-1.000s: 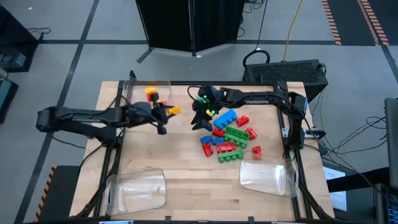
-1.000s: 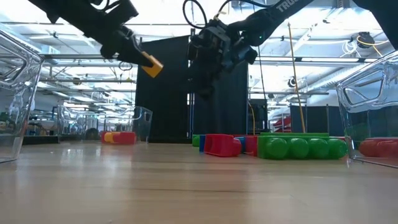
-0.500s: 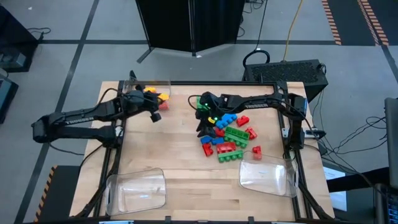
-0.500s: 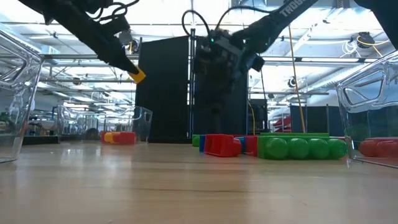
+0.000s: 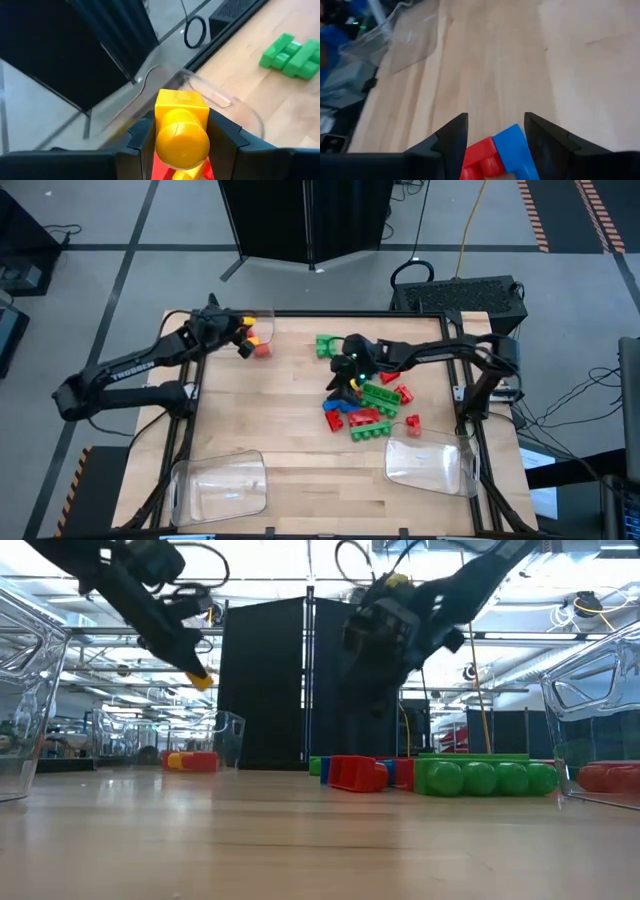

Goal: Sort blocks by size
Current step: Put the one-stud yellow game piece into the top transparent bin

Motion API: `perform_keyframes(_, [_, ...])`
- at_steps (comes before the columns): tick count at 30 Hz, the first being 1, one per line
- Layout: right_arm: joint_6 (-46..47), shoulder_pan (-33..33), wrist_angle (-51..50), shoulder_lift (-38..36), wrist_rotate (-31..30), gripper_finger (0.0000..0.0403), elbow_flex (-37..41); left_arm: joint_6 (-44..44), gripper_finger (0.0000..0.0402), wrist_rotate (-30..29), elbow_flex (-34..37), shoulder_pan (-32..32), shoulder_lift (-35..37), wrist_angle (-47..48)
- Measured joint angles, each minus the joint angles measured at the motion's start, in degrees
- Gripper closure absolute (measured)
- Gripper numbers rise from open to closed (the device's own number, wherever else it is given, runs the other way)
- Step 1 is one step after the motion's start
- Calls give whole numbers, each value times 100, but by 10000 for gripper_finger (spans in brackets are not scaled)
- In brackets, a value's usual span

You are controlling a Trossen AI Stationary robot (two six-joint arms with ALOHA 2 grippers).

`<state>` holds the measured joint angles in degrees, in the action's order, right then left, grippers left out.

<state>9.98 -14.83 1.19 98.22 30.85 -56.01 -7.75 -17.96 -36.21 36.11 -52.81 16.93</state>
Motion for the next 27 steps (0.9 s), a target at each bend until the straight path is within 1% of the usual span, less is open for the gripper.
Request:
perform_keyframes(3, [68, 153, -11, -433, -644, 222, 219, 119, 271, 305, 0, 277, -279, 12])
perform_keyframes(5, [88, 261, -26, -690, -909, 222, 313, 147, 271, 439, 0, 431, -495, 6])
perform_keyframes(10, [128, 513, -35, -1074, -999, 222, 442, 149, 271, 540, -39, 693, -1010, 22])
perform_keyframes(15, [208, 719, -112, -1092, -999, 222, 455, 204, 271, 993, -272, 901, -1456, 105])
perform_keyframes(19, [325, 791, -197, -1041, -1048, 222, 454, 311, 271, 1185, -624, 1078, -1897, 439])
perform_keyframes(23, [426, 868, -294, -1043, -1479, 222, 453, 439, 271, 1221, -1074, 1223, -2430, 927])
perform_keyframes(27, [442, 953, -397, -1041, -1607, 222, 453, 439, 271, 1272, -1417, 1279, -2822, 1103])
